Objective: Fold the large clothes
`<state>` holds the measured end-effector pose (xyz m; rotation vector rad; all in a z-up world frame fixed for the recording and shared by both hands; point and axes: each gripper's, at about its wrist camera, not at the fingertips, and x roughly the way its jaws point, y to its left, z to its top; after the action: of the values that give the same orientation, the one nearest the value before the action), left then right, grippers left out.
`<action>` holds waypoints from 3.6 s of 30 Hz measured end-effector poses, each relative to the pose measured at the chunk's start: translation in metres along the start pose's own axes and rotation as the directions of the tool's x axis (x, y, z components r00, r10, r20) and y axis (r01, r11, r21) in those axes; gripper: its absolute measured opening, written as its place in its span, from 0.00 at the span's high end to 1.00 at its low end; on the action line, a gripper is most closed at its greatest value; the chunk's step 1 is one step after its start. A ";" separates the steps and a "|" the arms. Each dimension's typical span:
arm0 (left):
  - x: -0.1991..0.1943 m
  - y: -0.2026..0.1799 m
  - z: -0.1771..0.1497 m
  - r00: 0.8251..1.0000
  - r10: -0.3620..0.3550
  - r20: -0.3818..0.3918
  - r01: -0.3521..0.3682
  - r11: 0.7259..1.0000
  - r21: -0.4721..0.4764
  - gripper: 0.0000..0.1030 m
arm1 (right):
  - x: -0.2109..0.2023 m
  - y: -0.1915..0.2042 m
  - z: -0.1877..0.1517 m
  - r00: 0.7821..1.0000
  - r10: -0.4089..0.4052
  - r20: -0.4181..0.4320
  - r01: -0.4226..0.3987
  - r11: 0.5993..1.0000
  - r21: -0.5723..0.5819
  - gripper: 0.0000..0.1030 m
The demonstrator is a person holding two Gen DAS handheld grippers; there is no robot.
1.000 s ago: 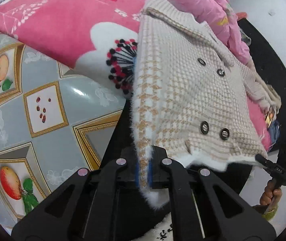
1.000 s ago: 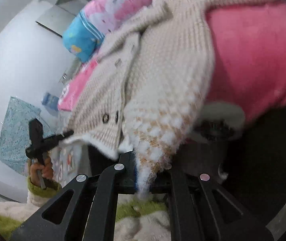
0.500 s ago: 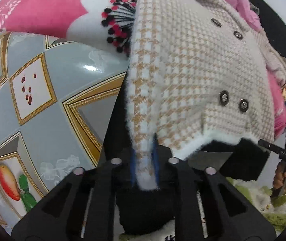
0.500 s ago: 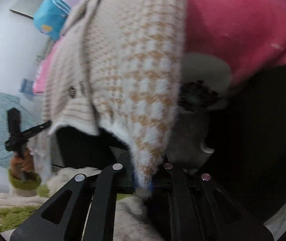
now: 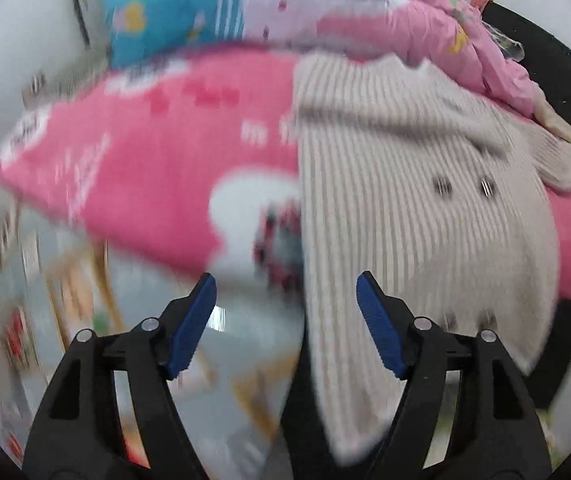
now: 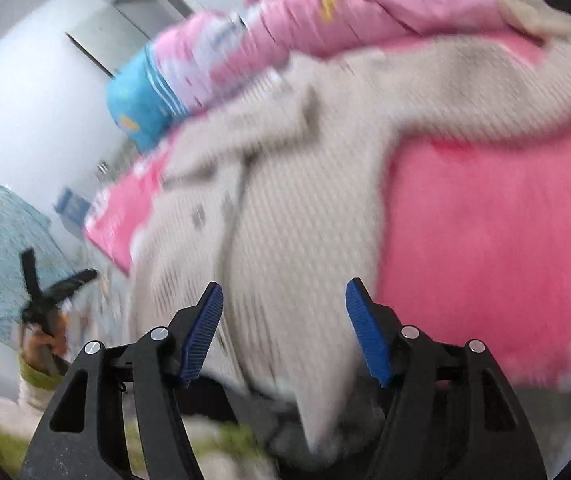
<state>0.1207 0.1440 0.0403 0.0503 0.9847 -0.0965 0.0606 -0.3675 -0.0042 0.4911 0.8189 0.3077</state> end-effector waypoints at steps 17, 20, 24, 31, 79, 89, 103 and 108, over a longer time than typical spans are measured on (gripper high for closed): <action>0.191 -0.056 0.126 0.978 0.211 -0.002 -0.209 0.970 0.122 0.30 | 0.218 -0.020 0.158 0.994 0.001 -0.113 0.010 0.995 0.097 0.48; 0.194 -0.051 0.122 0.982 0.188 0.002 -0.187 0.977 0.102 0.30 | 0.225 -0.014 0.162 0.991 -0.005 -0.137 0.017 0.996 0.085 0.63; 0.197 -0.040 0.119 0.990 0.140 -0.001 -0.140 0.989 0.049 0.30 | 0.223 0.010 0.166 0.991 -0.061 -0.121 0.063 0.998 0.010 0.91; 0.196 -0.027 0.111 0.996 0.086 0.000 -0.086 0.996 0.002 0.30 | 0.137 0.074 0.199 0.986 -0.098 0.136 0.117 0.983 -0.138 0.92; 0.243 -0.112 0.176 1.000 0.007 0.003 -0.007 0.988 0.154 0.26 | 0.285 0.062 0.166 0.930 -0.362 -0.067 0.313 0.873 -0.375 0.58; 0.206 -0.118 0.198 0.985 -0.115 0.127 0.097 0.985 0.142 0.27 | 0.266 0.115 0.199 0.973 -0.231 0.002 0.216 0.907 -0.362 0.57; 0.197 -0.160 0.168 0.970 -0.219 0.109 0.182 0.945 0.271 0.25 | 0.259 0.097 0.169 0.939 -0.341 -0.035 0.300 0.867 -0.399 0.55; 0.231 -0.190 0.153 0.993 -0.106 0.050 0.084 0.943 0.322 0.23 | 0.281 0.076 0.165 0.909 -0.409 -0.077 0.350 0.851 -0.393 0.53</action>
<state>0.3547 -0.0719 -0.0669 0.2962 0.8973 -0.3452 0.3625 -0.2276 -0.0420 -0.0602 0.9662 0.1260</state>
